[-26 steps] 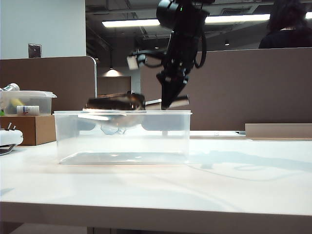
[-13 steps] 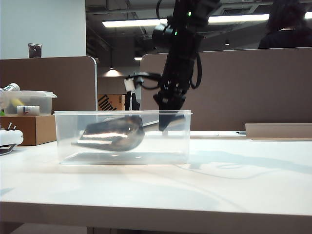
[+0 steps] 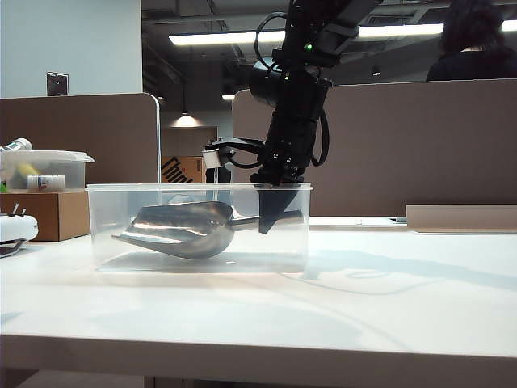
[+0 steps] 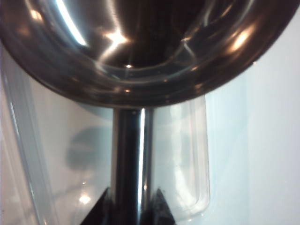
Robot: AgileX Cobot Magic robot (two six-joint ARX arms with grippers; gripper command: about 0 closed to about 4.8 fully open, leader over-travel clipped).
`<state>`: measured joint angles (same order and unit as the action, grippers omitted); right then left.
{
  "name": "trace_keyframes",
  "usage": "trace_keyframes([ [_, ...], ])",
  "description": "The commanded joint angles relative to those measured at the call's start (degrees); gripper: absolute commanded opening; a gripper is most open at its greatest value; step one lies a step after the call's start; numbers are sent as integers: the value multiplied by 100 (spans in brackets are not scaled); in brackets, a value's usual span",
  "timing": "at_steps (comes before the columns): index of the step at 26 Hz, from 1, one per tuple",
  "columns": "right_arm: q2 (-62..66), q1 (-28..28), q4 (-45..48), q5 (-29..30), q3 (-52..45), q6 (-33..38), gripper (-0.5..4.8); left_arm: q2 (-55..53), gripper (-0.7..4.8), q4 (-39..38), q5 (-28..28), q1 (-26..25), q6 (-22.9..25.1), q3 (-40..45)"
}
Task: Pick up the metal ice scoop from the table and place it inside the transparent plastic box.
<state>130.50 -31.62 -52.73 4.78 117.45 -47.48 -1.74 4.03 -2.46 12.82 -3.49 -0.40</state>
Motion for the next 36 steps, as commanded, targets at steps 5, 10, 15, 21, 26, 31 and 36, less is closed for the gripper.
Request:
trace_keyframes([
  [5,2,-13,48,-190,28,103,-4,-4,21,74,-17,2,2,2],
  [10,2,-13,94,-188,28,120,150,-4,21,74,-17,2,2,2],
  [15,0,-13,140,-192,63,177,148,-4,21,74,-17,2,2,2],
  [21,0,-13,92,-223,254,400,148,-4,21,74,-20,2,2,2],
  [26,-2,-13,-295,-219,680,424,149,-4,21,74,-17,2,2,2],
  [31,-28,-13,-625,-229,1137,544,149,-4,21,74,-17,4,2,2],
  [36,-48,-17,-1113,-227,1659,804,149,-4,21,74,-17,7,2,4],
])
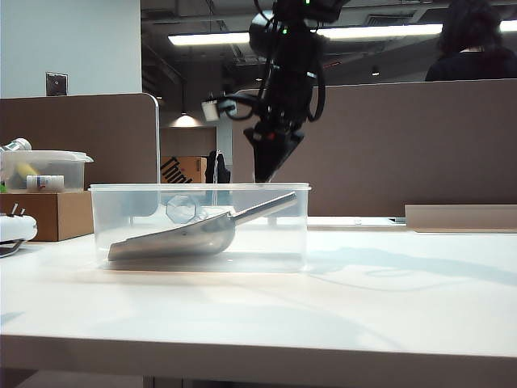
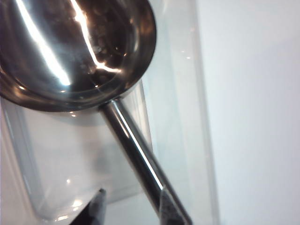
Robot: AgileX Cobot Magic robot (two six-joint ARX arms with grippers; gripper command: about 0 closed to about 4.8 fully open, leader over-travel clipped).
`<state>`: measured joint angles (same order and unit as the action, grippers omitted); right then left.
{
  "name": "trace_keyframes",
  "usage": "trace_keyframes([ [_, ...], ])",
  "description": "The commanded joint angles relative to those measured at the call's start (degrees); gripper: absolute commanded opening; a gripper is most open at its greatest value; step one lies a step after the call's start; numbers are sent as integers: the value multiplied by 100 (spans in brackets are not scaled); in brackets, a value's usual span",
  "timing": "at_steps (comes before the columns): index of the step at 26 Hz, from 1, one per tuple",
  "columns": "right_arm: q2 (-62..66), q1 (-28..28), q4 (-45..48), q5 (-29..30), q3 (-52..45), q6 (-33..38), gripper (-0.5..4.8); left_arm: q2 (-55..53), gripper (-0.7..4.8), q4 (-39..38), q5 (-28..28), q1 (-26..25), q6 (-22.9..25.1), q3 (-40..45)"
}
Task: Pick up the metal ice scoop from the table and place it inside the transparent plastic box.
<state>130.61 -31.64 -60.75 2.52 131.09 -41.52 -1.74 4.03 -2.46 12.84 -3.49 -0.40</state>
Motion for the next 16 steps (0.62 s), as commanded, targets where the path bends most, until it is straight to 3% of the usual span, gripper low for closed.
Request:
trace_keyframes([
  [1,-59,-15,-433,0,411,258,148,-4,21,74,-17,4,2,4],
  [5,-59,-13,-831,0,866,557,146,-7,21,74,-17,37,2,4],
  [6,-59,-13,-879,0,964,723,122,-11,21,74,-13,74,2,4],
  [8,-61,-11,-968,42,1204,1099,-18,-39,21,76,-13,205,2,4],
  [16,-439,-7,-879,42,1847,2614,-4,-297,21,68,-22,474,2,4],
])
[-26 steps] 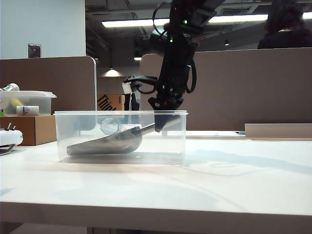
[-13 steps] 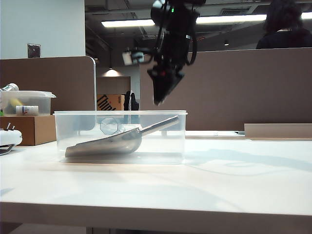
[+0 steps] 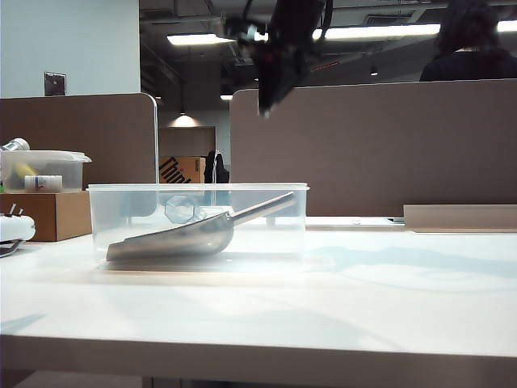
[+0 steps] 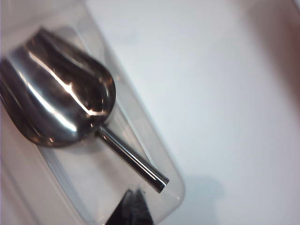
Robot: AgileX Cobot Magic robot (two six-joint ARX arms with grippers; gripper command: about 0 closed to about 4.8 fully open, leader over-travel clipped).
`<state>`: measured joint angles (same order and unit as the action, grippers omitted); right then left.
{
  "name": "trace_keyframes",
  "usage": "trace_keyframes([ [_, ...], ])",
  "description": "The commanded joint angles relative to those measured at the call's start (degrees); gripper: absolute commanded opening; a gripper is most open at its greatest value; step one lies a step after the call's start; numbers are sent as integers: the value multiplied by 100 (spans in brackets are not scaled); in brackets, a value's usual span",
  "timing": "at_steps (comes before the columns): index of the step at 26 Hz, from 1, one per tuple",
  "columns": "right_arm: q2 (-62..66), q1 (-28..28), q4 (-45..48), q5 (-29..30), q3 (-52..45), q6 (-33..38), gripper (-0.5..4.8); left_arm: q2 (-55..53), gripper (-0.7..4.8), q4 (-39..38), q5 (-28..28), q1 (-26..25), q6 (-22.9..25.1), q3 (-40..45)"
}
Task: Pick up the metal ice scoop from the table and place it inside the transparent plastic box.
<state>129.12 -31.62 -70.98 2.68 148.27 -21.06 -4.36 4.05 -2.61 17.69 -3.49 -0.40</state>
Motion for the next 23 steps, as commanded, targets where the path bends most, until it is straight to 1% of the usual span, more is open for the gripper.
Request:
trace_keyframes([
  [1,-433,-9,223,15,129,726,-4,-33,21,66,-2,-11,2,4],
  [5,-933,-11,450,-26,129,1174,-4,22,21,72,-15,-72,2,2],
  [7,-1220,-11,529,-179,129,1384,-4,74,21,79,-48,-229,2,2],
  [11,-1801,-15,656,-575,129,1464,-4,173,21,48,-42,-739,2,4],
  [17,-2660,-17,658,-577,125,1539,-4,420,21,35,-37,-1386,2,2],
  [20,-3056,-17,632,-575,114,1537,-4,420,21,-9,9,-1526,2,4],
  [23,-3366,-17,599,-579,114,1543,-4,420,21,-24,17,-1521,2,2],
])
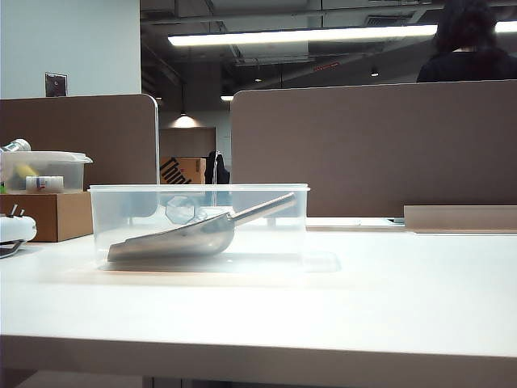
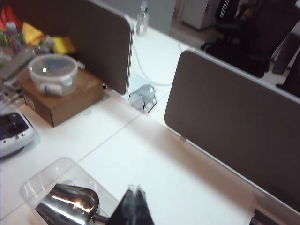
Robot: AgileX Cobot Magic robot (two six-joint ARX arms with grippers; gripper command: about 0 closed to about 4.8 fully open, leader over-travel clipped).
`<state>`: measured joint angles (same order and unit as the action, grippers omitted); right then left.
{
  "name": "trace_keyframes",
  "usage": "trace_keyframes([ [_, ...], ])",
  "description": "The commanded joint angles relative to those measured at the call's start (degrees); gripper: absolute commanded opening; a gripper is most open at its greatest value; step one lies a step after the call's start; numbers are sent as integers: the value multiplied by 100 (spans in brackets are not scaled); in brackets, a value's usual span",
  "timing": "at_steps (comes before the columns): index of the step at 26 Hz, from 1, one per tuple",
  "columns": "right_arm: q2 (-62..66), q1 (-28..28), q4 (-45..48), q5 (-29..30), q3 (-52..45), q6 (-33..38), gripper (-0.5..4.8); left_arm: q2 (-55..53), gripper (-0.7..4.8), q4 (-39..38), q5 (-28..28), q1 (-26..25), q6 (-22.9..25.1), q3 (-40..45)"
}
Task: Pick up the metal ice scoop from the table and place it inside the transparent plastic box.
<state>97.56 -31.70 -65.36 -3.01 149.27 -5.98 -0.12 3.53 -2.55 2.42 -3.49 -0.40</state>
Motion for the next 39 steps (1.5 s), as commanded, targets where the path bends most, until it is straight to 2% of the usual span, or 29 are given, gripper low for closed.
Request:
trace_keyframes([
  [1,-295,-9,-7,-13,13,52,-4,-4,21,28,0,7,2,2],
  [5,-669,-9,-260,-278,11,127,-4,-4,21,28,-7,2,2,2],
  [13,-1126,-4,-133,-291,11,153,-3,-4,21,28,-4,9,2,2],
  [32,-1084,-2,-238,-291,9,140,-3,-2,21,28,-7,9,2,2],
  [35,-1084,63,-245,-354,9,-140,-3,-4,21,28,-7,9,2,2],
  [39,-1113,498,-249,-481,-17,-616,-3,-4,21,28,-7,9,2,2],
])
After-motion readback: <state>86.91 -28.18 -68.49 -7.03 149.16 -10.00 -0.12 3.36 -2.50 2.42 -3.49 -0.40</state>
